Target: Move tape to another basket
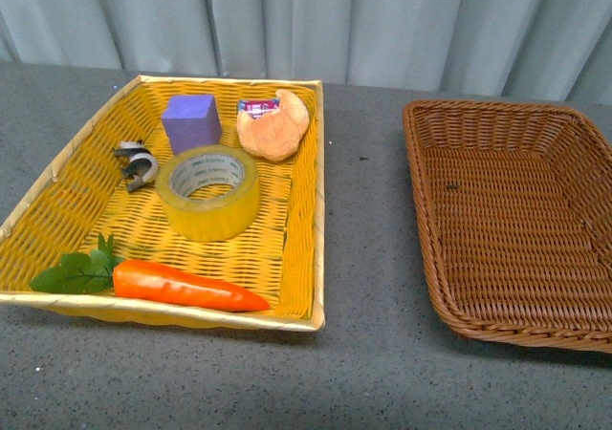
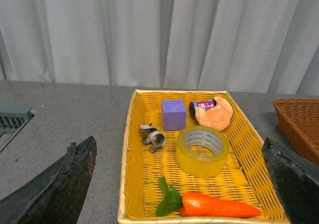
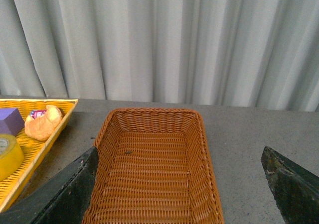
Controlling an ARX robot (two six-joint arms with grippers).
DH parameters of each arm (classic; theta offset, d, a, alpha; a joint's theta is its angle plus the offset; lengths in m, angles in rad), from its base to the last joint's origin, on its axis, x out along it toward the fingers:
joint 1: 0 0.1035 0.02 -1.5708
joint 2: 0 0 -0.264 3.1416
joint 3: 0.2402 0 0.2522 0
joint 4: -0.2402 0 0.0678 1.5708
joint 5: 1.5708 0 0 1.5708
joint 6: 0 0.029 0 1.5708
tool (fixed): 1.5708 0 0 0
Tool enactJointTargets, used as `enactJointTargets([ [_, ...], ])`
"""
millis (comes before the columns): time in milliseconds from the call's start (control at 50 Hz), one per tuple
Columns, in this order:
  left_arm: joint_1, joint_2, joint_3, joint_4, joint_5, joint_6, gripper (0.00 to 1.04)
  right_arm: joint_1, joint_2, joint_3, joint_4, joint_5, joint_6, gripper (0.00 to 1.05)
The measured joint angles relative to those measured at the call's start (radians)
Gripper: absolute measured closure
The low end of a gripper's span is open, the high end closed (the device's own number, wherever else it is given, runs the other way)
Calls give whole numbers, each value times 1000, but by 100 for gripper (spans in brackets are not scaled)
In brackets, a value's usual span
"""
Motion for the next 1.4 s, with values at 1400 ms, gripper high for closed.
enactJointTargets([
  [1400, 0, 0, 0, 0, 0, 0, 6, 0, 0, 0, 0, 0, 0, 9],
])
